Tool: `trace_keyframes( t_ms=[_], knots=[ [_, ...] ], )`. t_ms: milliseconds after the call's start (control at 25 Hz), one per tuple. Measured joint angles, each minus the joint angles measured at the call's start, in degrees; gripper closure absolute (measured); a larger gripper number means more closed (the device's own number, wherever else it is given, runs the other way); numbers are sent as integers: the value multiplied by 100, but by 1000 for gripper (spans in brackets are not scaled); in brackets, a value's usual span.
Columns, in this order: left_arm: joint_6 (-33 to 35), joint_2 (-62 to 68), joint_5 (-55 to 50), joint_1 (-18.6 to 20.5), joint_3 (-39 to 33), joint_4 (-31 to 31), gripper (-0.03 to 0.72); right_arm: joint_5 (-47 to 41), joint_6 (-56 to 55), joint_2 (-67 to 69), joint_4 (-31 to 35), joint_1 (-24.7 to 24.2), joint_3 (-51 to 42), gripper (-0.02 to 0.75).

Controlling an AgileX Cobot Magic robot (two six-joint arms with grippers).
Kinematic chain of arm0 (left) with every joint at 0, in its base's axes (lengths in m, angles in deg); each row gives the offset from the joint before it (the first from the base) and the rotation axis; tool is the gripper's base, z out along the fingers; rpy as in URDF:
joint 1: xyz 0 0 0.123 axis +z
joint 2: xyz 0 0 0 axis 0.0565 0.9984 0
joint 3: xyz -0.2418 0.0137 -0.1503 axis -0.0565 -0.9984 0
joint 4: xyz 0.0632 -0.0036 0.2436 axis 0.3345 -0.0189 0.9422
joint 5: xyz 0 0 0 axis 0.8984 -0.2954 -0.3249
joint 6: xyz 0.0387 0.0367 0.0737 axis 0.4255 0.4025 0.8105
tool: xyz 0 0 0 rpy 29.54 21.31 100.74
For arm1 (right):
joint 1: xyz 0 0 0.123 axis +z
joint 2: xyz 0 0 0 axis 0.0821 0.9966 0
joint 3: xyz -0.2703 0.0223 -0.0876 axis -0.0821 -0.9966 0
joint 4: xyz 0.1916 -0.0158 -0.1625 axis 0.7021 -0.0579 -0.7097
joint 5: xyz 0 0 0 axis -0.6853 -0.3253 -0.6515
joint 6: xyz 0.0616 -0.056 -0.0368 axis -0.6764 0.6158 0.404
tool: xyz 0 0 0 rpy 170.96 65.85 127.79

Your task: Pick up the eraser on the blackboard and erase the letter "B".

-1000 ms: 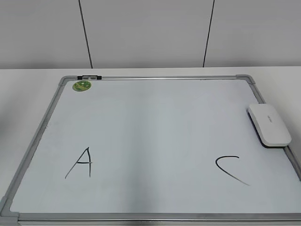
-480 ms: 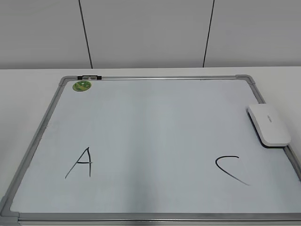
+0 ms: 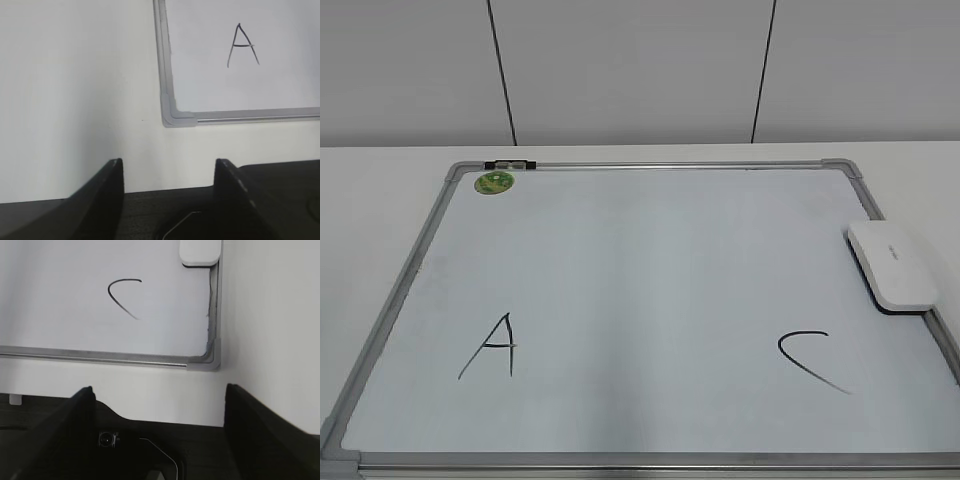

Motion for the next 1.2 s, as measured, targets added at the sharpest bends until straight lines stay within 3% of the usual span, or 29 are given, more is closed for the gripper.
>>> trace_keyframes(
  t_ms=[320, 520, 1200],
  knots=[
    [0, -220, 68, -10, -105, 287, 269, 0, -47, -1066, -368, 0, -1246, 146],
    [-11, -220, 339, -20, -678, 349, 269, 458, -66, -1281, -687, 0, -1419, 148],
    [-11, -220, 956, -55, -924, 541, 246, 706, -92, -1281, -718, 0, -1532, 151]
  ],
)
